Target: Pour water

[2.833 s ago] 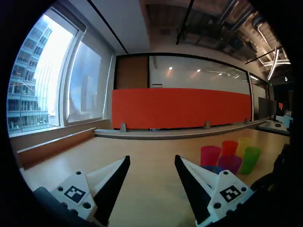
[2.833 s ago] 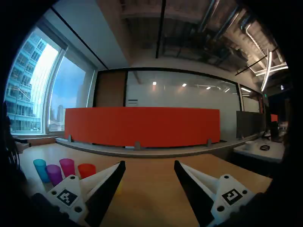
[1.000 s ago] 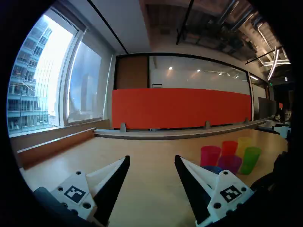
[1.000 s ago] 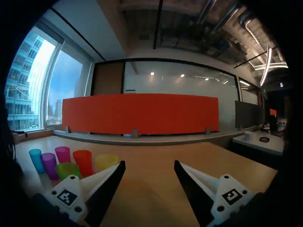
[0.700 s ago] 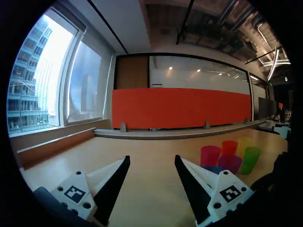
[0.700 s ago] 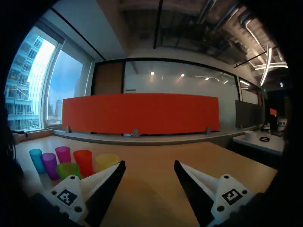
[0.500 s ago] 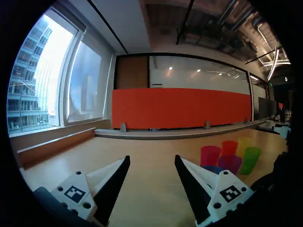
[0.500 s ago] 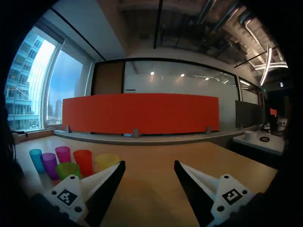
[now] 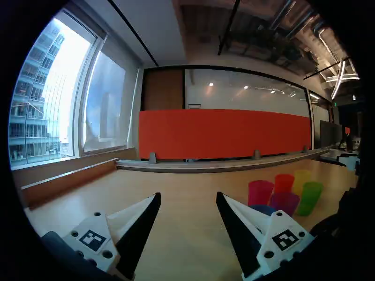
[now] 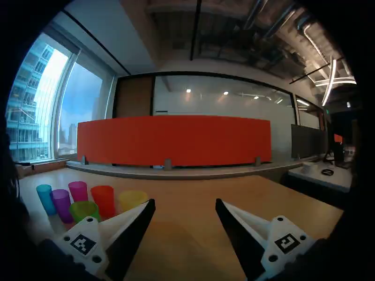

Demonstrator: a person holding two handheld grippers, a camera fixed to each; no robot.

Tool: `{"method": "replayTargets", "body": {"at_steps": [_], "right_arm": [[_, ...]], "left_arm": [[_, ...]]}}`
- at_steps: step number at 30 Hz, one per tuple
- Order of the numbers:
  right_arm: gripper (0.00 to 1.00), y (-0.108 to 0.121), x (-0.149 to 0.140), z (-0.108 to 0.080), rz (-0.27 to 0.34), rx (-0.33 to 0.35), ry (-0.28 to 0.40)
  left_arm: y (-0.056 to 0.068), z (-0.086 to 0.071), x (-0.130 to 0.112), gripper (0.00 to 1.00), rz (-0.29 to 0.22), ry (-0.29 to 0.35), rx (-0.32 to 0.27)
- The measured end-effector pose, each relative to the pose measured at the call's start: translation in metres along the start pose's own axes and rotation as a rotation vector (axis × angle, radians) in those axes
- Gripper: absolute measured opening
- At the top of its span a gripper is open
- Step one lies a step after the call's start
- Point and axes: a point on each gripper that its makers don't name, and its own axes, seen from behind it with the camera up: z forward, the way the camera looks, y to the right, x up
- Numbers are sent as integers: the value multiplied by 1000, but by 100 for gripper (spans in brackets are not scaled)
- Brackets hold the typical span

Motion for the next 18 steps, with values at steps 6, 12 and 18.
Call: {"method": "replayTargets", "body": {"at_steps": [6,12,18], "right_arm": [[100,0,0,0,0,0,0],[100,0,0,0,0,0,0],[100,1,1,-1,0,0,0]], "left_arm": [[0,0,-1,87,0,0,0],[0,0,0,87,0,0,0],[0,0,1,87,0,0,0]]}}
